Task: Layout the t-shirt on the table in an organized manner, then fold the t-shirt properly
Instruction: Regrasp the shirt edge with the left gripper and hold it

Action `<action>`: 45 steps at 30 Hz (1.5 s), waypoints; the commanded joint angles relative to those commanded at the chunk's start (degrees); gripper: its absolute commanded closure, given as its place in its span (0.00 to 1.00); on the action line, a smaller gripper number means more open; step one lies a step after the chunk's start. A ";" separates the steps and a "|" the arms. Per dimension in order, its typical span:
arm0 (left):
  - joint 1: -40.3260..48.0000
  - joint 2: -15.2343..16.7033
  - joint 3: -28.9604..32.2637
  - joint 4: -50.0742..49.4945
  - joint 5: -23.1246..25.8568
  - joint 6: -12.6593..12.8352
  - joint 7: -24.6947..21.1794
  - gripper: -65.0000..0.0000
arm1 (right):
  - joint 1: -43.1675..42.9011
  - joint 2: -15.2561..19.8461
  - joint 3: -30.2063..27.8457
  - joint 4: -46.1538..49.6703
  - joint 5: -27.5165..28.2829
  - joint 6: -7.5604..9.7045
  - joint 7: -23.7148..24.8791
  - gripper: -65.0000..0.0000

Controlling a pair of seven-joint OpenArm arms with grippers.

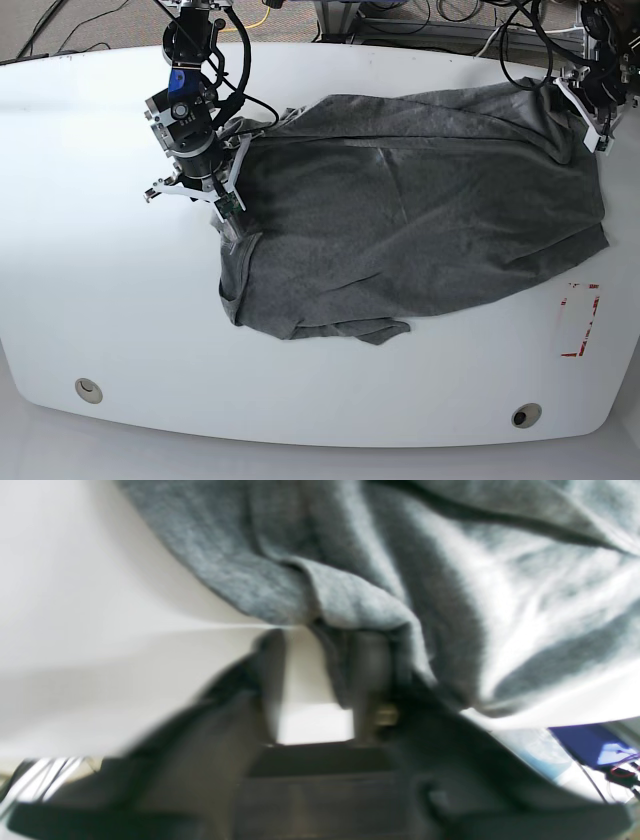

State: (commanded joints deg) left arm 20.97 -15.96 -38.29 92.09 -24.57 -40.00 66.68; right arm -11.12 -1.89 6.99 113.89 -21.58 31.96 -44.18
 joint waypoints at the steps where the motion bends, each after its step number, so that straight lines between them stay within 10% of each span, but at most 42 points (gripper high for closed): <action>1: 0.00 0.00 -0.09 0.00 0.00 0.00 -0.09 0.81 | 0.00 0.00 -0.09 0.00 0.00 0.00 0.00 1.00; 28: -8.97 -0.26 -8.62 12.92 -3.43 0.00 -0.97 0.91 | 1.23 -0.09 -0.35 0.35 -0.35 0.00 0.00 1.00; 40: -8.00 -0.09 -9.05 12.84 -3.60 0.00 6.86 0.45 | 1.67 0.00 -0.26 0.26 -0.35 0.00 0.00 1.00; 45: -7.30 0.00 -8.79 11.52 -4.75 0.00 7.21 0.44 | 1.67 0.00 -0.26 0.18 -0.35 0.00 0.00 1.00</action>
State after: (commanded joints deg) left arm 13.67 -15.96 -47.08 103.60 -29.32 -40.00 73.89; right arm -9.45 -1.89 6.73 114.07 -21.93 31.96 -44.18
